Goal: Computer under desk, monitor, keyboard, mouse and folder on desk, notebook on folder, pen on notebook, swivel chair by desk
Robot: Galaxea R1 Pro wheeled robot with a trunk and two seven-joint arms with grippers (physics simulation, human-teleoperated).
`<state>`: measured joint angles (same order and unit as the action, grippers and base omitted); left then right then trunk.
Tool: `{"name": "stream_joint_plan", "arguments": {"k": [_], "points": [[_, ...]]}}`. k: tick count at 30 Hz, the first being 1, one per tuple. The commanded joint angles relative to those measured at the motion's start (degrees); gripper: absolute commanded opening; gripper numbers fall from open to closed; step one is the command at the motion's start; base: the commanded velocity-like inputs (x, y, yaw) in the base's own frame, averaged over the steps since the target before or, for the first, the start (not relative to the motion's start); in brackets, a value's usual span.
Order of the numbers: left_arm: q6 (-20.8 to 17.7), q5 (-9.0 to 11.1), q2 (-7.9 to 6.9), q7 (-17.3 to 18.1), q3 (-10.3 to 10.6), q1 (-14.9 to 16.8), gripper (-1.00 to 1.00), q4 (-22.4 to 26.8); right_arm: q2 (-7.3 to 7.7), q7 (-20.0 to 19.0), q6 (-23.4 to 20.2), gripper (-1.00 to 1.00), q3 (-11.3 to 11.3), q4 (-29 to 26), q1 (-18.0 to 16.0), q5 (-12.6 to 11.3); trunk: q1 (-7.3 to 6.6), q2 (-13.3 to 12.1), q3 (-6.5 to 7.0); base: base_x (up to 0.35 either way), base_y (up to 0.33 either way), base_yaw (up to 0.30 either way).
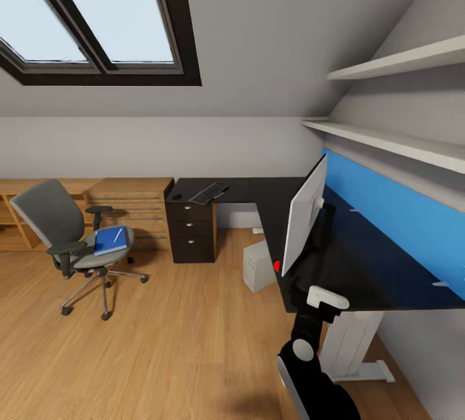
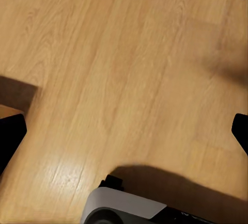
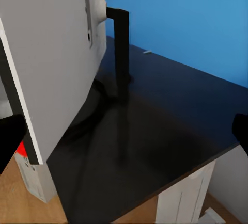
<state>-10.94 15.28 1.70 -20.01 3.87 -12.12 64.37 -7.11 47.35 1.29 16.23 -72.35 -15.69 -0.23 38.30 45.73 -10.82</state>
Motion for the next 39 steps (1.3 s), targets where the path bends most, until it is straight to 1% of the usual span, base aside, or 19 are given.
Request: {"name": "stream_joint_plan", "arguments": {"k": [1,2,3,9,20,33,39], "points": [[-0.22,0.45,-0.02,-0.38,0.09,-0.01,1.0,0.14,0.01,0.27,0.15,1.0,0.35,-0.02,-0.05,-0.03,0.01,0.06,-0.07,-0.024,-0.038,0.0],[-0.22,0.45,-0.03,-0.38,0.09,-0.01,1.0,0.14,-0.02,0.29,0.14,1.0,0.79,-0.1,-0.05,-0.05,0.01,0.06,-0.07,-0.015,-0.024,0.0],[-0.22,0.45,-0.03,-0.38,0.08,-0.01,1.0,0.14,-0.08,0.23,0.07,1.0,1.71,-0.12,-0.05,-0.16,0.01,0.06,-0.07,-0.004,-0.006,0.0],[-0.17,0.39,0.04,-0.38,0.0,-0.01,1.0,0.15,-0.01,0.29,0.21,1.0,3.76,-0.07,-0.05,-0.14,0.01,0.06,-0.07,-0.001,-0.041,0.0],[-0.21,0.36,-0.08,-0.38,-0.01,-0.01,1.0,0.15,0.05,0.41,0.21,1.0,3.81,-0.04,-0.05,-0.05,0.01,0.06,-0.07,-0.011,-0.296,0.031],[-0.22,0.36,-0.21,-0.45,-0.12,-0.01,1.0,0.14,0.08,0.38,0.29,1.0,3.81,-0.01,-0.05,0.04,0.01,0.06,-0.07,-0.086,-0.307,0.237],[-0.22,0.36,-0.28,-0.47,-0.18,-0.01,1.0,0.14,0.1,0.38,0.29,1.0,3.81,-0.02,-0.05,0.05,0.01,0.06,-0.07,-0.098,-0.308,0.105]]}}
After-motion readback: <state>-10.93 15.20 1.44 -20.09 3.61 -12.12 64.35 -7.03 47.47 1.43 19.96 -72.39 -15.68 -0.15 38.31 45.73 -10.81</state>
